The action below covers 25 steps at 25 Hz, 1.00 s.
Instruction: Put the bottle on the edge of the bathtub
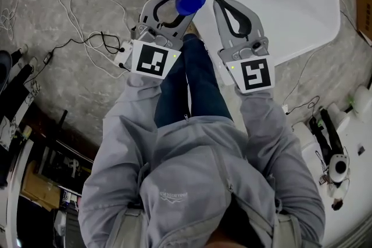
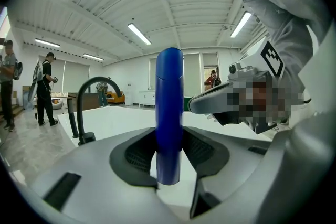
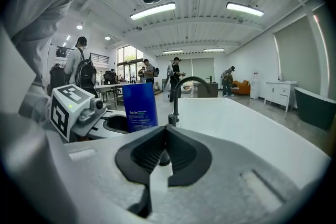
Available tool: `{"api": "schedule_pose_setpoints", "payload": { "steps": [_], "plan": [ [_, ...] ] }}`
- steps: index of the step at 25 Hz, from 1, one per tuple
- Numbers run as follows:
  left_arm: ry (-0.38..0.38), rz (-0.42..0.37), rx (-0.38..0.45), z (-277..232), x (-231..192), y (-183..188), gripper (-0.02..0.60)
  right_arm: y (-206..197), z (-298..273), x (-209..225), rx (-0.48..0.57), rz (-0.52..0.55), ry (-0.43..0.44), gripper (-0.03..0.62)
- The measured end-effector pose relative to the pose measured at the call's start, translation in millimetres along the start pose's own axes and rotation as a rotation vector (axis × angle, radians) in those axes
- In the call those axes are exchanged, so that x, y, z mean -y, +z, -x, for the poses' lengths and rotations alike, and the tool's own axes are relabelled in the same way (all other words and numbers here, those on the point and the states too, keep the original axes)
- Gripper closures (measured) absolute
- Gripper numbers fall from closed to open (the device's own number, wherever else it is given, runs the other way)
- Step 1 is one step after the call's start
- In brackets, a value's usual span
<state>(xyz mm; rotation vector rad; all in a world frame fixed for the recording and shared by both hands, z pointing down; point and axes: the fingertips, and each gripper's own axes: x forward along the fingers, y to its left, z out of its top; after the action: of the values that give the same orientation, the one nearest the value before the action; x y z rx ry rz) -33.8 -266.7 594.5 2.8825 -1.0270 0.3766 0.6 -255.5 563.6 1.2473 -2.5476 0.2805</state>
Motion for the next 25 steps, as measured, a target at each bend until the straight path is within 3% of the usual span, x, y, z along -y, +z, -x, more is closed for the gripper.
{"api": "schedule_pose_setpoints", "payload": {
  "steps": [25],
  "plan": [
    [-0.028,0.008,-0.031,-25.4,3.9,-48.5,0.428,-44.4,-21.5,6.2,-0.072,-0.036,0.005,0.592]
  ]
}}
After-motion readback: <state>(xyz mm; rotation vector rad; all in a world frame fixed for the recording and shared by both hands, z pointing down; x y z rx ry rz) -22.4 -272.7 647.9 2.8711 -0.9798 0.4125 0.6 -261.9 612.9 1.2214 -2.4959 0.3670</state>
